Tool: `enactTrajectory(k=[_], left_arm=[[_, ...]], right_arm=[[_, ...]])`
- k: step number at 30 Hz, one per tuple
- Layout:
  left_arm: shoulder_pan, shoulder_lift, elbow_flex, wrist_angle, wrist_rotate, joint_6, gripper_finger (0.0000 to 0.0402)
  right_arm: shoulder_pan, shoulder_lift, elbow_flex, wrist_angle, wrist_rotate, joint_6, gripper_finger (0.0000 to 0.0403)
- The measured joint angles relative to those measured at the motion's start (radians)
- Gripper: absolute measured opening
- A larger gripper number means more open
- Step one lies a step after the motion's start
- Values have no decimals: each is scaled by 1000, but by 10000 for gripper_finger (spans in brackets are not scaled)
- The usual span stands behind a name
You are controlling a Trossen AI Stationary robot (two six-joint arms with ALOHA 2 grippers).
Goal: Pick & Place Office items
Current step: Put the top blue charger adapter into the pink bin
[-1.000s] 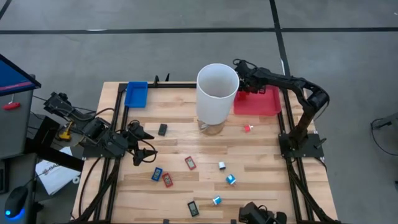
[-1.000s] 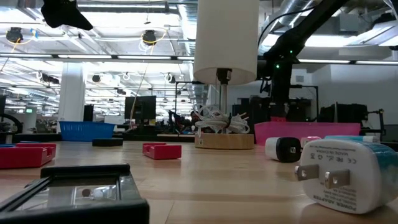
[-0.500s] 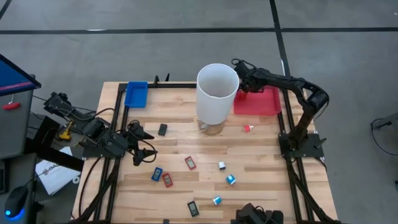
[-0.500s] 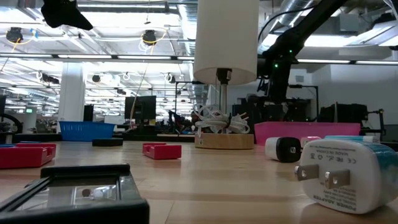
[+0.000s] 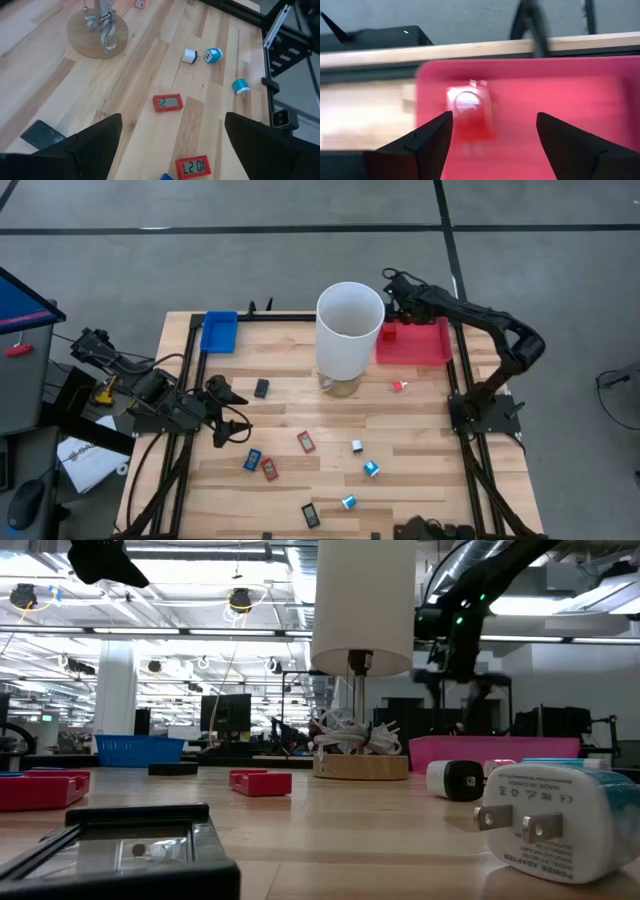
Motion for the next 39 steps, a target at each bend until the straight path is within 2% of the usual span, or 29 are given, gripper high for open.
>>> enactTrajectory(k=[4, 8, 13, 16, 22, 26, 29, 35, 37, 39], left_arm=[[0, 0, 0, -13, -1, 29, 351], [0, 0, 0, -37, 10, 32, 351], [-8, 5, 0, -37, 54, 34, 351], [-53, 23, 0, -37, 85, 54, 351], [-174, 142, 0, -41, 245, 47, 351], [-230, 241, 0, -31, 291, -11, 351], [-231, 278, 0, 8, 246, -114, 351], [-229, 202, 0, 1, -9, -396, 351], [-219, 172, 0, -15, -8, -403, 351], [-203, 164, 0, -12, 36, -350, 351]], right_arm=[[42, -90, -2, -139, 20, -35, 280], [163, -206, -58, -162, 4, 11, 280], [438, -342, -162, -180, 7, 214, 281], [635, -403, -219, -176, 29, 383, 281], [1006, -460, -244, -172, 168, 705, 281], [1206, -462, -244, -150, 286, 886, 281], [1327, -449, -244, -131, 358, 1009, 281], [1472, -405, -244, -95, 496, 1163, 281], [1492, -392, -244, -92, 507, 1174, 281], [1501, -379, -244, -90, 507, 1173, 281]])
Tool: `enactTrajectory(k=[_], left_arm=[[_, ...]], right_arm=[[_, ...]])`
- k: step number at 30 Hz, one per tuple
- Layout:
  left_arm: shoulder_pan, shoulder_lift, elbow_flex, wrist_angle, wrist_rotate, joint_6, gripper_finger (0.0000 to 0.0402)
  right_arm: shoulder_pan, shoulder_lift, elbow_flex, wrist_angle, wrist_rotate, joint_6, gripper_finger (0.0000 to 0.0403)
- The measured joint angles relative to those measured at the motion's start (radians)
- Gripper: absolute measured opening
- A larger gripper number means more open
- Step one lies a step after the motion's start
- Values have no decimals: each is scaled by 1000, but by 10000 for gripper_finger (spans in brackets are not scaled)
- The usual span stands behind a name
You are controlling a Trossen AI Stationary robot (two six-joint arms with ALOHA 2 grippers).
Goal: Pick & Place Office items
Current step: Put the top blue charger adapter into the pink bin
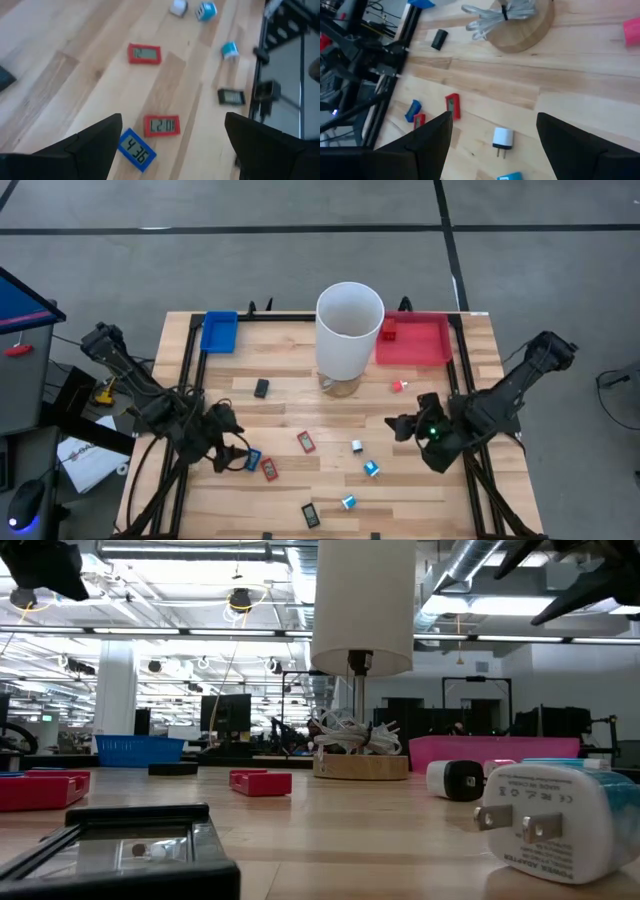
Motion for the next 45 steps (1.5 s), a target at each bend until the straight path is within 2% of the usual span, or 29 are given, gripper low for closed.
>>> enactTrajectory(k=[3, 6, 9, 15, 19, 23, 31, 37, 45], left_arm=[[21, 11, 0, 127, 104, 165, 351], [52, 62, 1, 265, 191, 305, 351], [86, 77, 1, 282, 183, 305, 351], [102, 70, 1, 267, 146, 302, 351], [90, 47, 0, 265, 157, 308, 351], [86, 18, 0, 258, 157, 309, 351], [88, -31, 0, 258, 155, 386, 351], [94, -53, 0, 254, 154, 410, 351], [93, -60, 0, 247, 154, 410, 351]], right_arm=[[11, 16, 0, 66, 3, -76, 281], [10, 38, 0, 219, -11, -269, 281], [1, 68, 1, 334, -80, -376, 281], [-43, 181, 2, 386, -296, -354, 281], [-46, 299, 41, 336, -445, -348, 281], [-44, 402, 122, 267, -528, -359, 281], [-73, 564, 361, -47, -532, -416, 281], [-90, 681, 426, -40, -587, -467, 281], [-89, 738, 429, -35, -611, -433, 281]])
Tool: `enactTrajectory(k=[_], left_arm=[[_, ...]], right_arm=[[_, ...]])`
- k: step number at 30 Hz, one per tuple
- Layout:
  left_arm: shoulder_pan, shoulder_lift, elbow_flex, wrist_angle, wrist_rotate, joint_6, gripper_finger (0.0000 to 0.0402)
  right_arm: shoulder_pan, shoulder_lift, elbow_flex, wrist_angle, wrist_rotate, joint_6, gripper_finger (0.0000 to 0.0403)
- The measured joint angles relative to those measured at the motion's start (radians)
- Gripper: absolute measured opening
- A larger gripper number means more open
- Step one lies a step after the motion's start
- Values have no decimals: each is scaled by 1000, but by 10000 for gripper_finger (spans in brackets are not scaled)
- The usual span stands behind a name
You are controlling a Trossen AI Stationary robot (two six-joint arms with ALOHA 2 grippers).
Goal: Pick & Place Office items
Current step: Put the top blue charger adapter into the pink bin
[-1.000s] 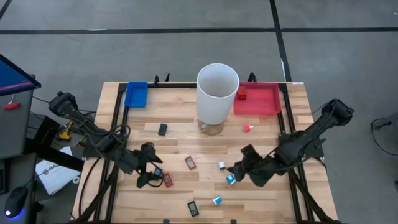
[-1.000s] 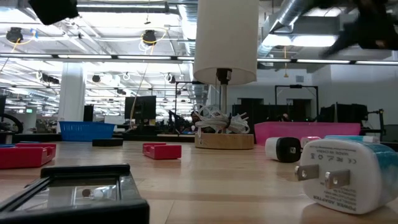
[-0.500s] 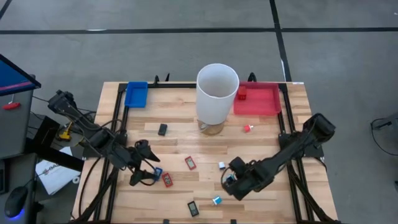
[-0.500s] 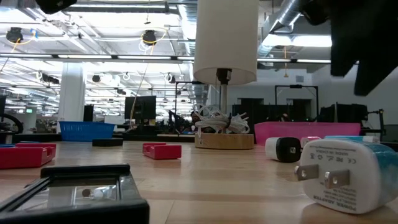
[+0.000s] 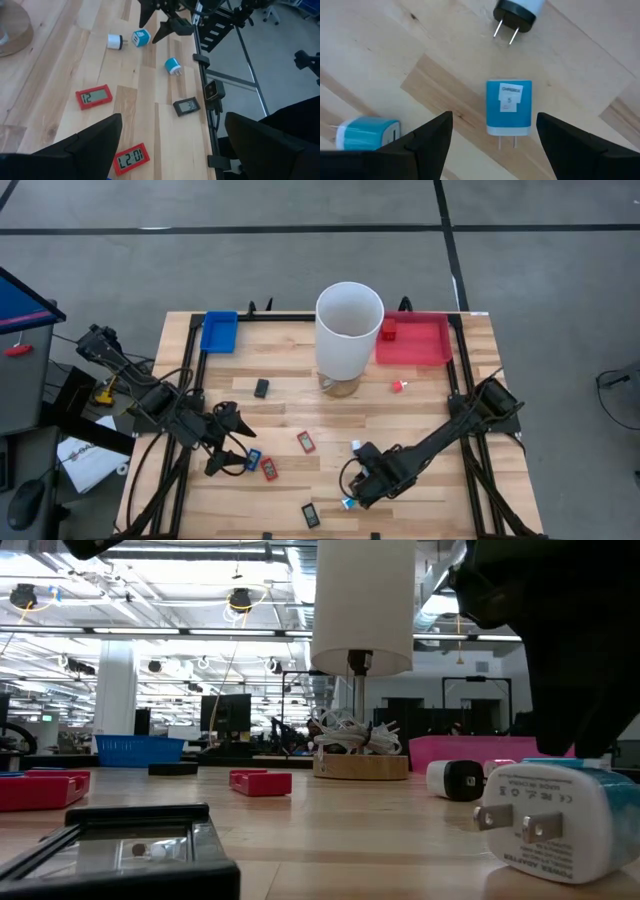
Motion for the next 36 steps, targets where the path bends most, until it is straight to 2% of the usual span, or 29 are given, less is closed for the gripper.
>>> enactTrajectory(k=[7, 13, 16, 21, 24, 28, 36], left_arm=[[0, 0, 0, 0, 0, 0, 351], [0, 0, 0, 0, -7, 0, 351], [0, 0, 0, 0, -16, 0, 351], [0, 0, 0, 0, -30, -2, 351], [0, 0, 0, 0, -31, -6, 351], [0, 0, 0, 0, -31, -16, 351], [0, 0, 0, -9, -51, -30, 351]], right_arm=[[-9, 23, -2, -25, 18, -4, 279], [-20, 69, -2, 7, -24, -75, 261], [-27, 76, -2, -9, -26, -80, 231], [-29, 66, -2, -24, -23, -87, 129], [-25, 35, -2, -41, 10, -71, 133], [-4, -69, -2, -172, 91, 68, 133], [35, -360, -2, -614, 266, 561, 133]])
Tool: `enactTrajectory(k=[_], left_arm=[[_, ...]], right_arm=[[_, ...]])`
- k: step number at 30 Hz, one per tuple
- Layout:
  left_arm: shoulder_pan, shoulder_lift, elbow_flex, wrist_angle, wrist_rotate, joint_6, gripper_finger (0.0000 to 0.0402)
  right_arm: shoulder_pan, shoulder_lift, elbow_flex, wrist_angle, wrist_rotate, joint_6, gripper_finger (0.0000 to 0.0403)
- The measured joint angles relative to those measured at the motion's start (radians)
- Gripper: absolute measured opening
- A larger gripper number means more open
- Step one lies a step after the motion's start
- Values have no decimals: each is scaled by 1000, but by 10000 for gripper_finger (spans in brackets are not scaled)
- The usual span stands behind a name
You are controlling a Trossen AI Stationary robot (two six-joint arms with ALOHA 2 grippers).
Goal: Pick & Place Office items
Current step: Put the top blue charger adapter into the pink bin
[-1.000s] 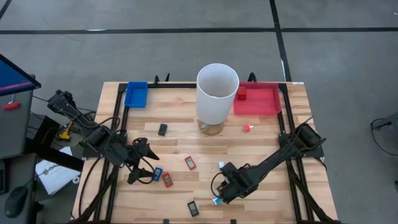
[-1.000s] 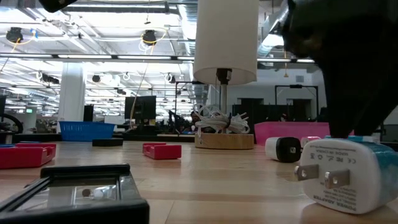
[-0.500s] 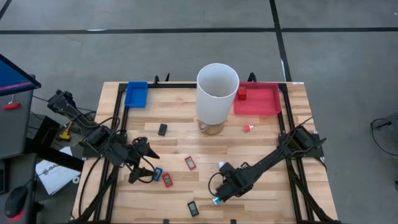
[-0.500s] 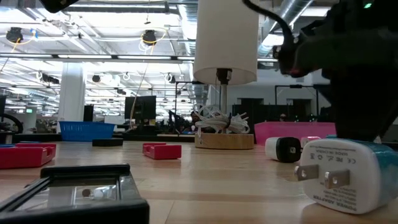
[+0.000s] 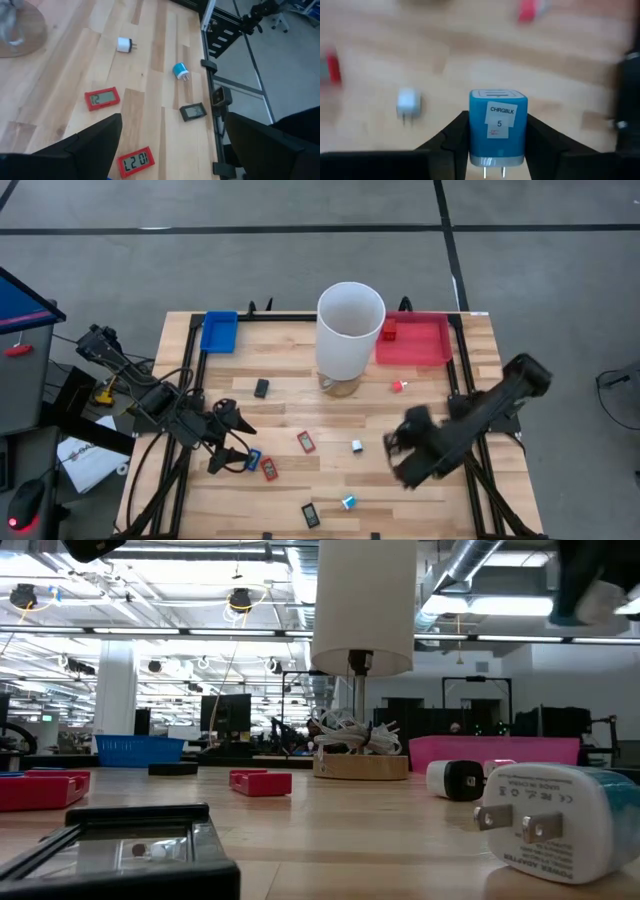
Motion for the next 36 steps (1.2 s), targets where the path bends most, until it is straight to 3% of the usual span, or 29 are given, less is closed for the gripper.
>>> enactTrajectory(k=[2, 7, 11, 16, 20, 24, 28, 36], left_arm=[[0, 0, 0, 0, -10, 1, 351], [0, 0, 0, 0, -44, 3, 351], [0, 0, 0, 1, -76, 3, 351], [0, 0, 0, 0, -92, 1, 351], [0, 0, 0, 1, -104, 2, 351], [0, 0, 0, 2, -103, 0, 351], [0, 0, 0, 2, -103, -5, 351], [0, 0, 0, 1, -104, -28, 351]], right_arm=[[-41, -52, -4, -58, 14, 66, 133], [-266, -200, -130, 5, 0, -132, 133], [-488, -312, -259, -19, 0, -147, 133], [-782, -497, -435, 260, 12, -350, 133], [-1046, -582, -536, 507, -39, -520, 133], [-1289, -562, -565, 667, -118, -658, 133], [-1441, -474, -565, 795, -190, -715, 133], [-1487, -233, -493, 912, -210, -652, 133]])
